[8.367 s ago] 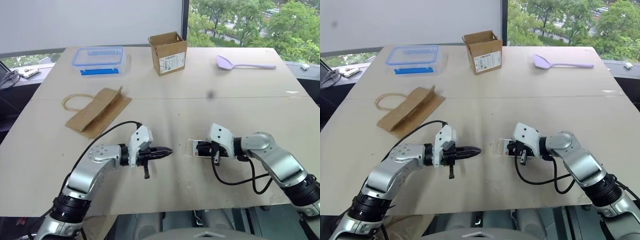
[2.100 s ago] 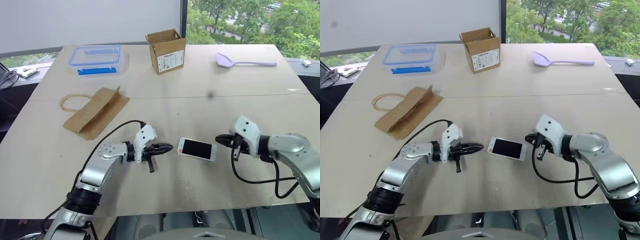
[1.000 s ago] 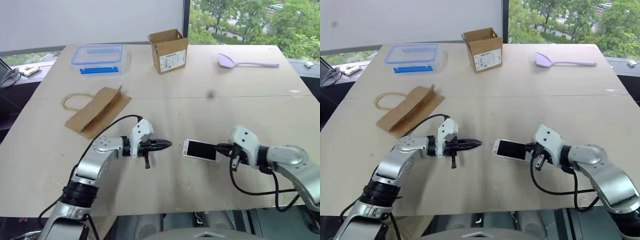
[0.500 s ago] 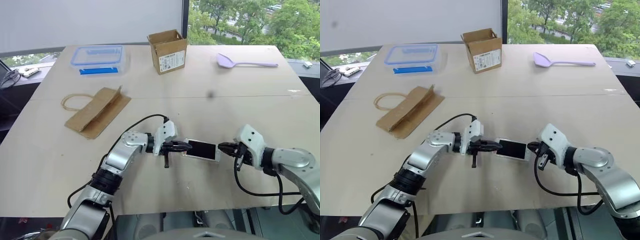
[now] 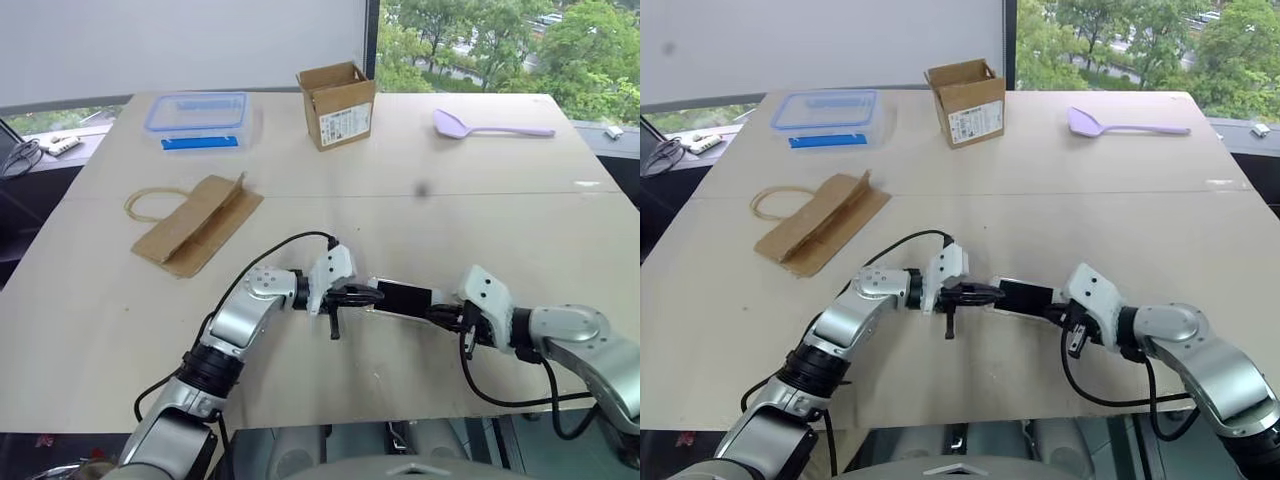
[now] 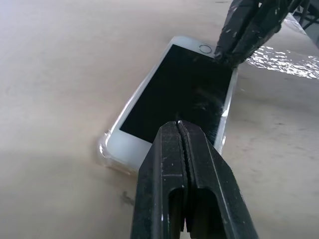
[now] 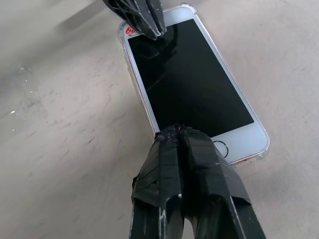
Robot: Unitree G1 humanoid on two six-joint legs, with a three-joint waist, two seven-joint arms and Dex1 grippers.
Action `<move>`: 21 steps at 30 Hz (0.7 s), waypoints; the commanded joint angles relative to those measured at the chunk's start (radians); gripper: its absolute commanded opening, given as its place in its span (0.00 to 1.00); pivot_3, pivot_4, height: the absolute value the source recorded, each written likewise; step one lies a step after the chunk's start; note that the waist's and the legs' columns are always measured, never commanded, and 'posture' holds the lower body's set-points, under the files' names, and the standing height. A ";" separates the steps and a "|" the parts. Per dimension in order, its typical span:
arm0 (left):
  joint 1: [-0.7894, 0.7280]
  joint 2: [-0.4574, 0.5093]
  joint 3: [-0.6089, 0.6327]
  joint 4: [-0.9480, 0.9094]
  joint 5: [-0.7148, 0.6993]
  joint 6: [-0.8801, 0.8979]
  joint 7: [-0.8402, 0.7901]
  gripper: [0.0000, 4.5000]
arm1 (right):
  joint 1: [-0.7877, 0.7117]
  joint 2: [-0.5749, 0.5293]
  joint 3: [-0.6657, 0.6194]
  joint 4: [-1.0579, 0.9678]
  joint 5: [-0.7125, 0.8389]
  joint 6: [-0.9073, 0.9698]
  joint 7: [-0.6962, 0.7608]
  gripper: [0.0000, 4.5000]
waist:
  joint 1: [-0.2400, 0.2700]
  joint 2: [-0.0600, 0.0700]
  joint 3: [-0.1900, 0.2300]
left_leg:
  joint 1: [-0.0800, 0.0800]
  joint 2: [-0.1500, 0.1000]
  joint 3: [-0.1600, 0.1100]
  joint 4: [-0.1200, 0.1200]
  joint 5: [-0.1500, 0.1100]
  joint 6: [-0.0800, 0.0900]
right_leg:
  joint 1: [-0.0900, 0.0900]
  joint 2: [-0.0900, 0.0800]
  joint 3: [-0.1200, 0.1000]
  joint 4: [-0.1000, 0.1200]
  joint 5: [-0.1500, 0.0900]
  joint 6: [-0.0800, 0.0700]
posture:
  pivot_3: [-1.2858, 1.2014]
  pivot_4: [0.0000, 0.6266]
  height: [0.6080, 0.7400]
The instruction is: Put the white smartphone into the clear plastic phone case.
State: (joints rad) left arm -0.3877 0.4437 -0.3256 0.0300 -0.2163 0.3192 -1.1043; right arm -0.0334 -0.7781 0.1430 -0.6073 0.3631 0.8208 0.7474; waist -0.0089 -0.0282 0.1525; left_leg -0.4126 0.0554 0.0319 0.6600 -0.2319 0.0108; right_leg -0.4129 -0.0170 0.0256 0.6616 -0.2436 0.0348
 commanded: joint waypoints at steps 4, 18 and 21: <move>0.017 0.002 -0.015 -0.020 0.011 0.013 0.008 0.00 | 0.008 -0.009 0.099 0.158 -0.023 0.057 0.027 0.01 | 0.001 -0.005 -0.008 | 0.001 0.000 0.000 0.000 0.000 0.000 | 0.001 0.000 0.000 0.000 0.000 0.000 | 0.52 0.24 1.00; 0.043 0.006 -0.008 -0.050 0.015 0.030 0.023 0.00 | 0.007 0.085 0.142 0.355 -0.044 -0.072 0.069 0.01 | -0.005 -0.021 -0.027 | 0.031 0.002 -0.003 -0.010 -0.003 -0.005 | 0.023 -0.017 0.000 -0.005 -0.001 -0.001 | 0.52 0.24 1.00; 0.046 0.006 -0.005 -0.051 0.014 0.032 0.027 0.00 | 0.015 0.144 0.022 0.304 0.005 -0.114 0.021 0.01 | -0.005 -0.019 -0.025 | 0.031 0.002 -0.004 -0.011 -0.004 -0.006 | 0.022 -0.018 -0.001 -0.006 -0.001 -0.001 | 0.52 0.24 1.00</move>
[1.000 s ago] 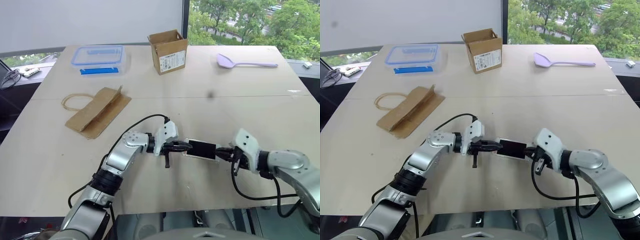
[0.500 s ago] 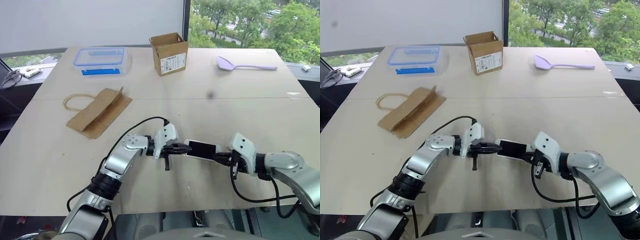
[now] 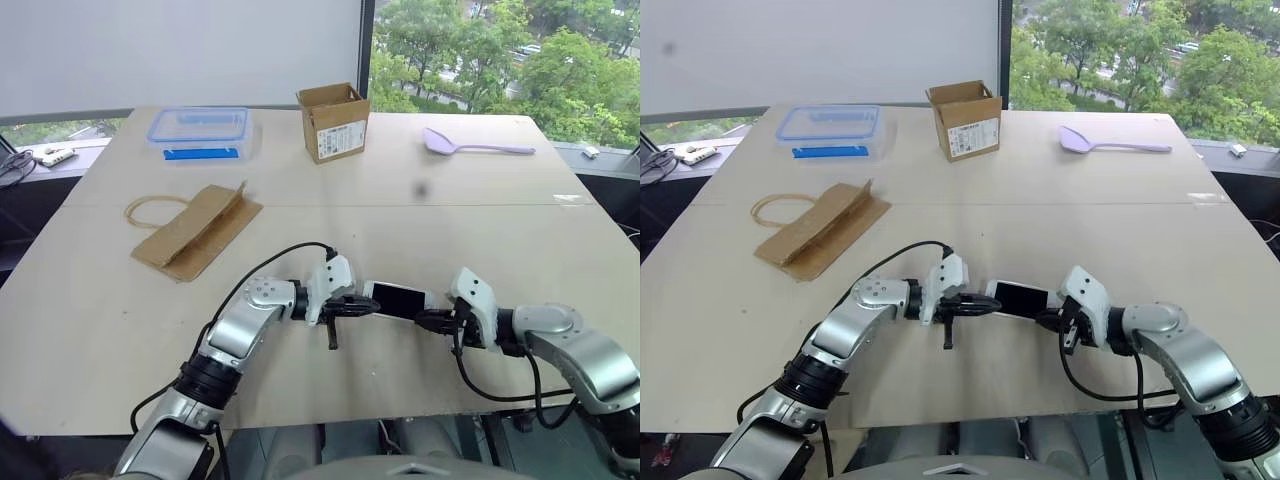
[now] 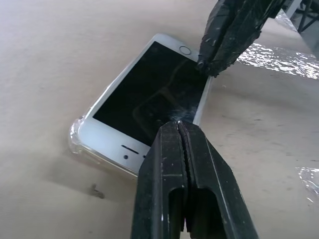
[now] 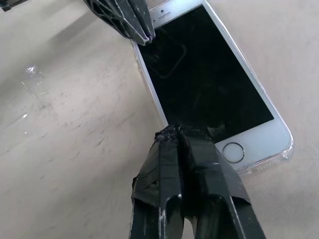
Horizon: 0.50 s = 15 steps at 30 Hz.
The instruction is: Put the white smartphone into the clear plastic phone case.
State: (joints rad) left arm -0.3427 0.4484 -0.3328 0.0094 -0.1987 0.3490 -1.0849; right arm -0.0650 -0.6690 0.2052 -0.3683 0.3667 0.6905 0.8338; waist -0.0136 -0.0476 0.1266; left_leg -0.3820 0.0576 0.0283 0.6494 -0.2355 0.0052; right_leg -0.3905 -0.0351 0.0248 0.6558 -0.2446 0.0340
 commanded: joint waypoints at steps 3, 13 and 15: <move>0.002 -0.005 -0.001 -0.025 -0.004 0.001 0.009 0.00 | 0.047 0.052 -0.087 0.065 -0.017 0.030 -0.119 0.01 | -0.002 0.012 0.008 | -0.002 -0.001 0.003 0.000 0.000 0.000 | -0.003 0.000 0.000 0.000 0.000 0.000 | 0.52 0.24 1.00; -0.004 -0.023 -0.006 -0.010 0.003 -0.008 0.009 0.00 | 0.036 0.049 -0.046 0.093 -0.007 0.200 -0.180 0.01 | 0.002 0.011 0.008 | -0.008 -0.001 0.002 -0.001 0.003 0.005 | -0.007 0.001 -0.004 -0.005 0.000 0.000 | 0.52 0.24 1.00; 0.001 -0.021 -0.005 -0.013 0.003 -0.009 0.010 0.00 | 0.041 0.031 -0.015 0.088 -0.017 0.214 -0.165 0.01 | 0.002 0.011 0.007 | -0.010 -0.001 0.001 -0.002 0.003 0.005 | -0.007 0.000 -0.006 -0.008 0.000 0.000 | 0.52 0.24 1.00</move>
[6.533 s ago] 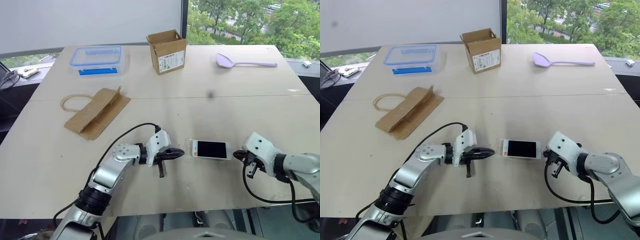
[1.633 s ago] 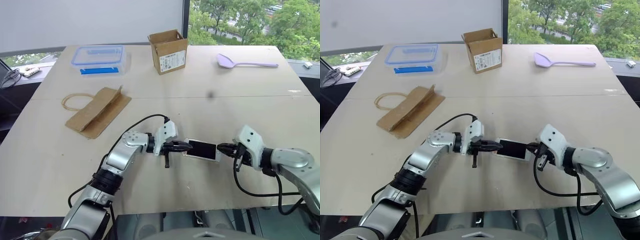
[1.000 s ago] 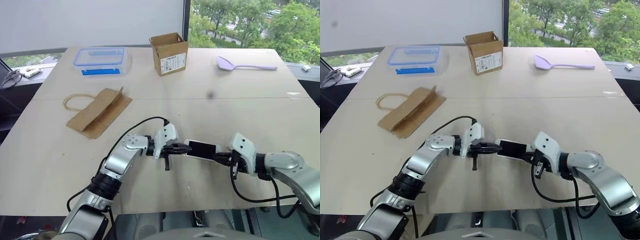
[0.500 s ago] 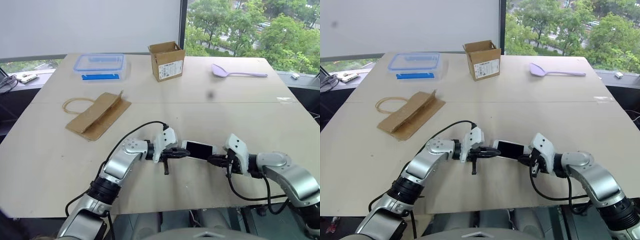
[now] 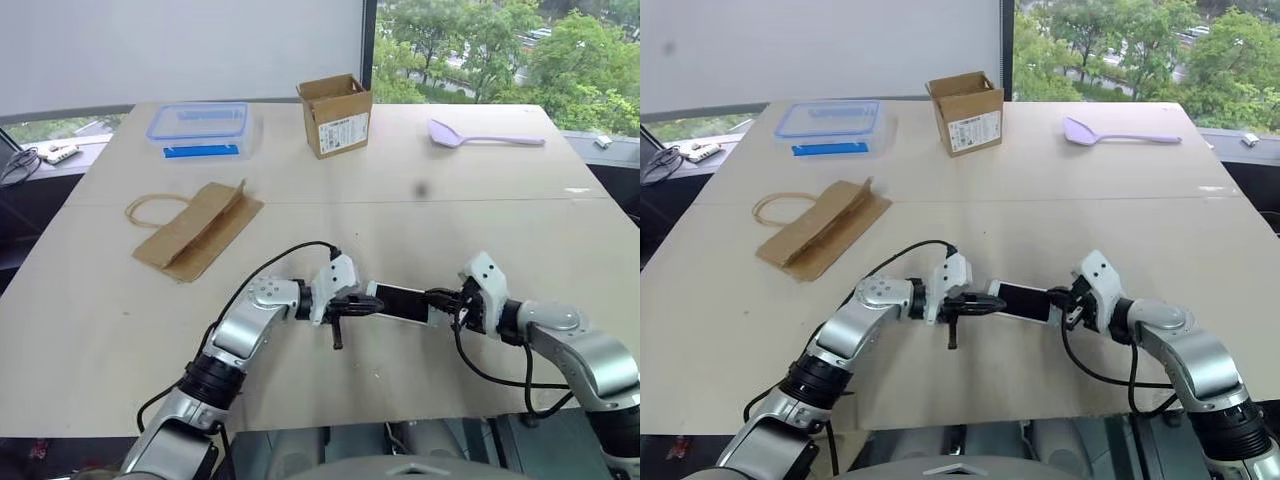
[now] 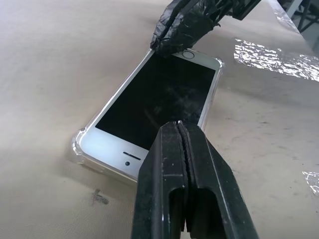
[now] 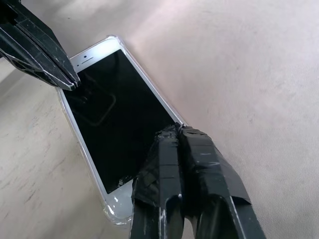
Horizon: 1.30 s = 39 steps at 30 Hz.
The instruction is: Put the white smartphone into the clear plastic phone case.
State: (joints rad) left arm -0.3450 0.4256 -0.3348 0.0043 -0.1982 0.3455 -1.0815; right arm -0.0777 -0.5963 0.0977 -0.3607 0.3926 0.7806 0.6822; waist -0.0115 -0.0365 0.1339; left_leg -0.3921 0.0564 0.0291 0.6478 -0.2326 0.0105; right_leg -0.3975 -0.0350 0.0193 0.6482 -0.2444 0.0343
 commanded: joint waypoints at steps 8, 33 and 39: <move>0.029 -0.018 0.044 -0.031 -0.026 -0.041 0.045 0.00 | 0.084 0.016 -0.004 0.036 -0.074 -0.208 -0.036 0.01 | 0.001 0.000 0.000 | -0.005 0.000 -0.006 -0.004 0.000 0.000 | 0.000 -0.001 -0.003 -0.007 0.000 0.000 | 0.52 0.24 1.00; 0.347 0.044 0.361 -0.392 -0.301 0.083 0.223 0.99 | 0.510 -0.089 -0.530 -0.118 0.016 -0.460 0.114 1.00 | 0.004 0.016 0.020 | -0.023 -0.008 -0.006 -0.001 0.000 0.001 | -0.016 0.005 -0.004 -0.003 0.000 0.004 | 0.52 0.24 1.00; 0.436 0.089 0.409 -0.425 -0.321 0.086 0.239 0.99 | 0.616 -0.059 -0.603 -0.125 0.031 -0.495 0.121 1.00 | 0.005 0.016 0.020 | -0.023 -0.007 -0.005 0.000 0.000 0.001 | -0.016 0.004 -0.003 -0.003 0.000 0.004 | 0.52 0.24 1.00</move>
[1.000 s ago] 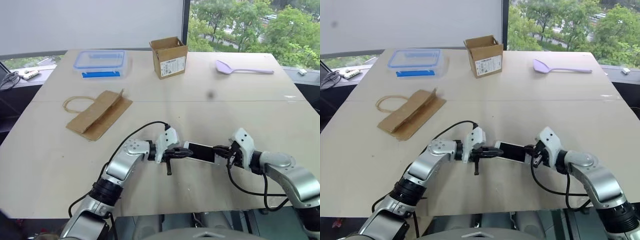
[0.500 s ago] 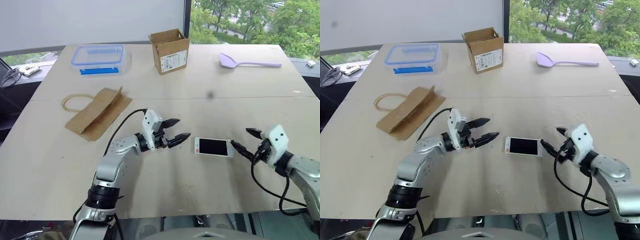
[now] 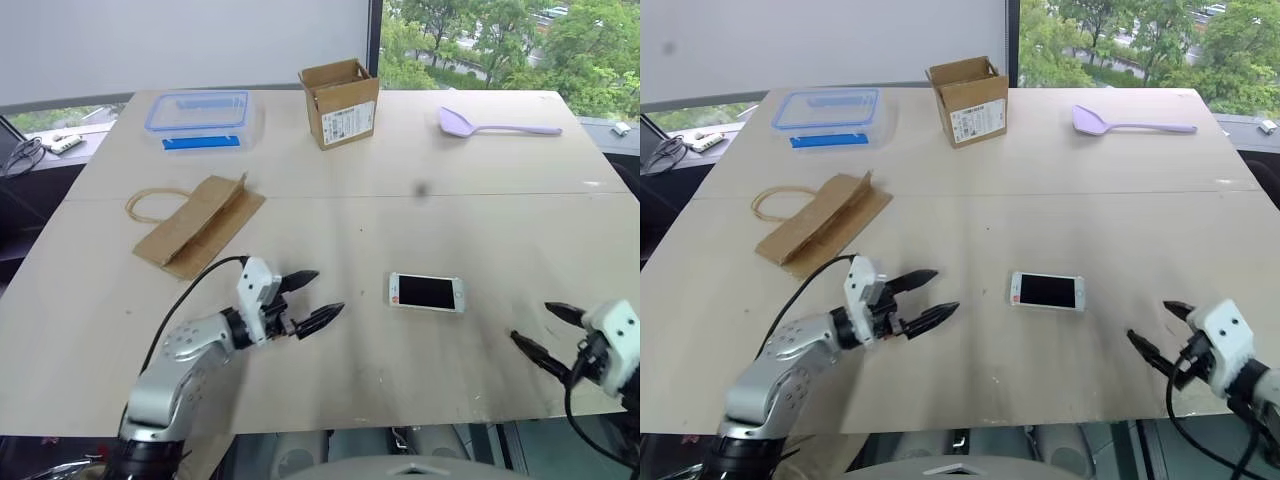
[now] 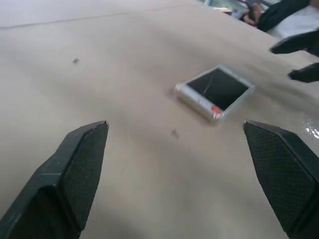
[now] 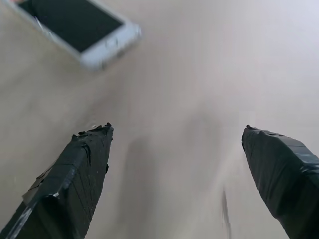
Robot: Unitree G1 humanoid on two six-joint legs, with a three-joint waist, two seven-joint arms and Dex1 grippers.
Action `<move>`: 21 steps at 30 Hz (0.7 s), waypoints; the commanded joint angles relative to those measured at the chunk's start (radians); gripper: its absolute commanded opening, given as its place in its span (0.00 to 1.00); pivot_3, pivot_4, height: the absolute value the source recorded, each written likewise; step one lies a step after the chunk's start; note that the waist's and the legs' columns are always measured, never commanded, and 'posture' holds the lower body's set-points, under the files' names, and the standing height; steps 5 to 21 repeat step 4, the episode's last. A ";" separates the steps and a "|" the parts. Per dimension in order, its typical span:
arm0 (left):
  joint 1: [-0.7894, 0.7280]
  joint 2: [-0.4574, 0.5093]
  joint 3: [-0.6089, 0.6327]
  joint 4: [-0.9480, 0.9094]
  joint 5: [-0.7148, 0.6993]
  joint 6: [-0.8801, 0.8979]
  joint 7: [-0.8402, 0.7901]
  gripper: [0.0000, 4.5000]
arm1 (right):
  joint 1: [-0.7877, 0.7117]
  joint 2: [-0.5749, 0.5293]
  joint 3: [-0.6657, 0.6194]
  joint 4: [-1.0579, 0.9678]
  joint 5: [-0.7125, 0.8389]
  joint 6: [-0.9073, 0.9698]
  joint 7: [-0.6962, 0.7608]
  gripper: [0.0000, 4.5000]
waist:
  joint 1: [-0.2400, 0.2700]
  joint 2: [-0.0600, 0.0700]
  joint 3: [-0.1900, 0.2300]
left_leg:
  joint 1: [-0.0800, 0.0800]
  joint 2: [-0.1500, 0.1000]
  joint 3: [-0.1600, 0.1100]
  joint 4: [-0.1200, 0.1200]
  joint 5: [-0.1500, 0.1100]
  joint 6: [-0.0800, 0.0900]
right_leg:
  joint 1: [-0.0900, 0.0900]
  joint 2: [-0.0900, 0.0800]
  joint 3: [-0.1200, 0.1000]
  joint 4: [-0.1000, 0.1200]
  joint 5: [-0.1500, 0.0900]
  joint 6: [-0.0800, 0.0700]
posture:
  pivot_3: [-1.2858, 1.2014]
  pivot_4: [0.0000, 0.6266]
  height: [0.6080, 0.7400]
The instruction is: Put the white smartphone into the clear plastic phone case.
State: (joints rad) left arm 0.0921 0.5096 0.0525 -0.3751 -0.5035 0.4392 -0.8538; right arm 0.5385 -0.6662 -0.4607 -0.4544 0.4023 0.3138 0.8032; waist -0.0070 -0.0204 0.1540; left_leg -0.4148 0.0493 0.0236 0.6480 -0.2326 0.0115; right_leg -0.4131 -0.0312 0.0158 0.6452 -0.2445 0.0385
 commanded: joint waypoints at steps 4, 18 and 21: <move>-0.033 -0.025 0.010 -0.031 -0.015 -0.003 0.061 0.99 | -0.041 0.037 -0.019 -0.034 0.028 -0.019 -0.033 1.00 | 0.000 0.000 0.000 | 0.000 0.002 0.000 0.001 0.000 0.000 | 0.000 0.000 0.000 0.000 0.001 -0.001 | 0.52 0.24 1.00; -0.033 -0.025 0.010 -0.031 -0.015 -0.003 0.061 0.99 | -0.041 0.037 -0.019 -0.034 0.028 -0.019 -0.033 1.00 | 0.000 0.000 0.000 | 0.000 0.002 0.000 0.001 0.000 0.000 | 0.000 0.000 0.000 0.000 0.001 -0.001 | 0.52 0.24 1.00; -0.033 -0.025 0.010 -0.031 -0.015 -0.003 0.061 0.99 | -0.041 0.037 -0.019 -0.034 0.028 -0.019 -0.033 1.00 | 0.000 0.000 0.000 | 0.000 0.002 0.000 0.001 0.000 0.000 | 0.000 0.000 0.000 0.000 0.001 -0.001 | 0.52 0.24 1.00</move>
